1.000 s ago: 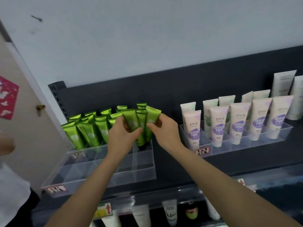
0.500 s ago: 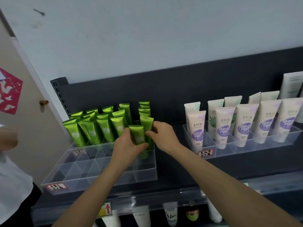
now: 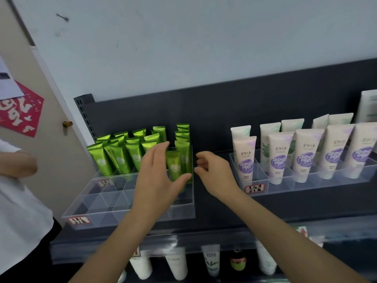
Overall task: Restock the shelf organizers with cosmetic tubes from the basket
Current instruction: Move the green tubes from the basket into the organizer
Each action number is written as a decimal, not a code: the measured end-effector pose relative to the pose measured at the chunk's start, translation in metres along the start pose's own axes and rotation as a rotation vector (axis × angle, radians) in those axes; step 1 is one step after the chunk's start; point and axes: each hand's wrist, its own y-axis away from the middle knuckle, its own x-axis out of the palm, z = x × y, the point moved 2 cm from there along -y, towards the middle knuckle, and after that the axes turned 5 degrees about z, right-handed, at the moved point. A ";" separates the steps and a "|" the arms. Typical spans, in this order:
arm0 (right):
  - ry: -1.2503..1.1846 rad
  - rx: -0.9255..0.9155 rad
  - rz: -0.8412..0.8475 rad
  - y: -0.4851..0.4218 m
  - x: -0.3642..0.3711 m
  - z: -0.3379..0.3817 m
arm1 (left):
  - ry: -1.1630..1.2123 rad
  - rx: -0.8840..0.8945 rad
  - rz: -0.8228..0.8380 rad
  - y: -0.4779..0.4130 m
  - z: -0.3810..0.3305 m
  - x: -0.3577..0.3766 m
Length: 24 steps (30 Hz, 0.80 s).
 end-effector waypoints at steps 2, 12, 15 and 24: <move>-0.039 -0.019 -0.031 0.023 -0.011 -0.001 | -0.023 0.131 -0.042 0.006 -0.017 -0.002; -0.163 0.268 -0.257 0.168 -0.110 -0.081 | 0.287 0.502 0.140 0.052 -0.145 0.077; -0.118 0.443 -0.338 0.219 -0.138 -0.121 | 0.382 0.569 0.333 0.078 -0.185 0.117; 0.095 1.130 -0.481 0.402 -0.186 -0.264 | 0.292 0.691 1.050 0.166 -0.279 0.268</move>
